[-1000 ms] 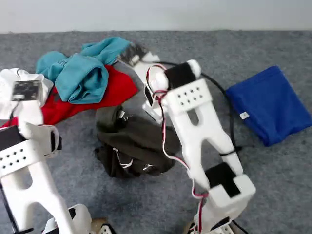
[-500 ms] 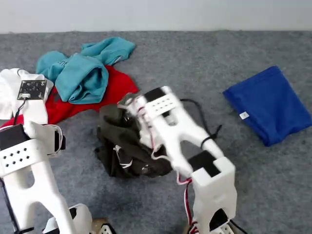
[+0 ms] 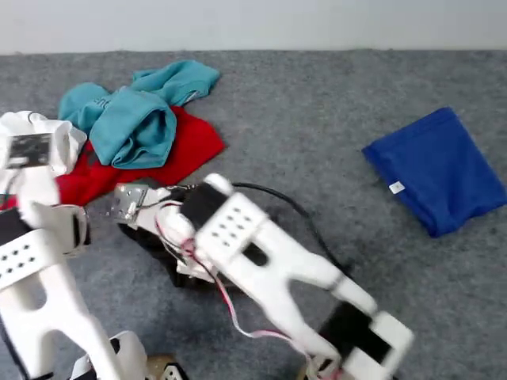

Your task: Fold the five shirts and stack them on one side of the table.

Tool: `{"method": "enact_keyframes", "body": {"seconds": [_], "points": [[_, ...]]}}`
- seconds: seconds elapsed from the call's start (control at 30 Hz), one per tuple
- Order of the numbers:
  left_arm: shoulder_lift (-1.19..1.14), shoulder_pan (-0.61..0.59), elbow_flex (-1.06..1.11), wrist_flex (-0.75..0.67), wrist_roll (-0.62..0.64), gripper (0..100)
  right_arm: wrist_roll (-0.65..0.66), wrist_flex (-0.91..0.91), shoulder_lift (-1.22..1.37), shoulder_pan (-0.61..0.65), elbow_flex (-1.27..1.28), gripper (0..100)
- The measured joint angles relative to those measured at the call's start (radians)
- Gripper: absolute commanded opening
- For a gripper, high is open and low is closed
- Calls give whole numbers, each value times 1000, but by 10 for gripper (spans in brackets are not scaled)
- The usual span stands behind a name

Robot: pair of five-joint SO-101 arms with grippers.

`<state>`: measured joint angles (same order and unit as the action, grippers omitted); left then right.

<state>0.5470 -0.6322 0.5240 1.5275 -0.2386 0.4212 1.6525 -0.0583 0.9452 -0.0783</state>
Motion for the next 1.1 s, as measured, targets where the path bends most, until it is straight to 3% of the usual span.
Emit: {"method": "enact_keyframes", "body": {"seconds": [0.17,0.3,0.43,0.53,0.7,0.87,1.1], "points": [[0,-64,-11,-2,0,137,34,-5,-264,12,11,237],[0,-69,-11,-2,0,137,25,-98,-334,-121,72,237],[0,-69,-11,-2,0,137,-83,-269,-313,-298,180,237],[0,-69,-11,-2,0,137,-120,-365,-232,-333,199,232],[0,-69,-11,-2,0,137,-130,-419,-11,-267,115,167],[0,-71,-11,-2,0,137,-130,-370,242,-149,-100,179],[0,-77,-11,-2,0,137,-130,-299,539,-98,-358,179]]}}
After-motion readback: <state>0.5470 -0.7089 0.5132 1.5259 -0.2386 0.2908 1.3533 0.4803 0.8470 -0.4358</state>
